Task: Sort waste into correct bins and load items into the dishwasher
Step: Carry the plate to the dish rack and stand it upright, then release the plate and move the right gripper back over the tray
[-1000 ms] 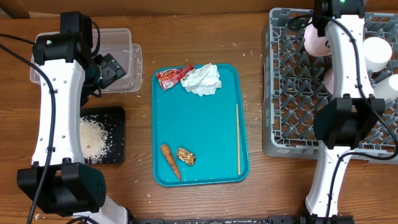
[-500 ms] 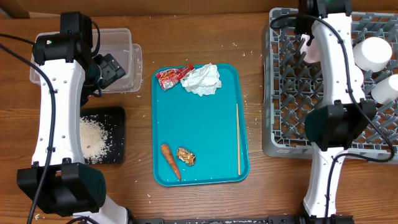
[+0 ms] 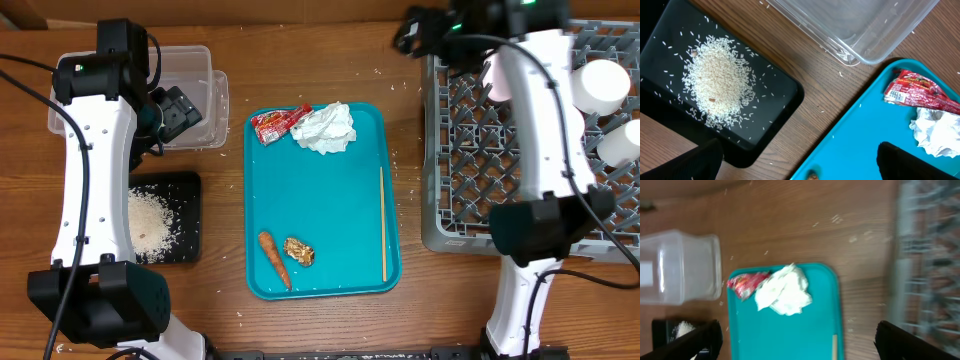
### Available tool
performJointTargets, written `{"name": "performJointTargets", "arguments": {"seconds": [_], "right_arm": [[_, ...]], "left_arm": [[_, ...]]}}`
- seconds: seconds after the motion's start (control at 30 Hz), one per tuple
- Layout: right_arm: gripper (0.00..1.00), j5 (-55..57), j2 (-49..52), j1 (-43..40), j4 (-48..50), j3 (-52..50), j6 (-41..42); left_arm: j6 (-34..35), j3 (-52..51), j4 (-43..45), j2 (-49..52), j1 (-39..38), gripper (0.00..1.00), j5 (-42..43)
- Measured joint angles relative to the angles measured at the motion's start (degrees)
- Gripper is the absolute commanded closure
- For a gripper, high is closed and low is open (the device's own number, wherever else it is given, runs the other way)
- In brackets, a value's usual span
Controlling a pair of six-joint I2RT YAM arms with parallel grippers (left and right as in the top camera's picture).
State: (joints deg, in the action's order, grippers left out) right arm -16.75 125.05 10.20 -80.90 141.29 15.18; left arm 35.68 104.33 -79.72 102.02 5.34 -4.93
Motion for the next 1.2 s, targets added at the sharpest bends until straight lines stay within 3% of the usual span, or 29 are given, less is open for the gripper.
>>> {"name": "performJointTargets", "arguments": {"seconds": [0.37, 0.77, 1.2], "right_arm": [[0.0, -1.9, 3.85, 7.52, 7.21, -11.69, 0.0], [0.0, 5.35, 3.91, 16.5, -4.15, -13.57, -0.24], [0.0, 11.08, 3.91, 19.45, 7.43, -15.1, 1.81]], "left_arm": [[0.0, 0.0, -0.02, 0.0, 0.0, 0.0, 0.0], [0.0, 0.0, 0.02, 0.0, 0.0, 0.0, 0.0], [0.0, 0.0, 0.02, 0.0, 0.0, 0.0, -0.02]]}}
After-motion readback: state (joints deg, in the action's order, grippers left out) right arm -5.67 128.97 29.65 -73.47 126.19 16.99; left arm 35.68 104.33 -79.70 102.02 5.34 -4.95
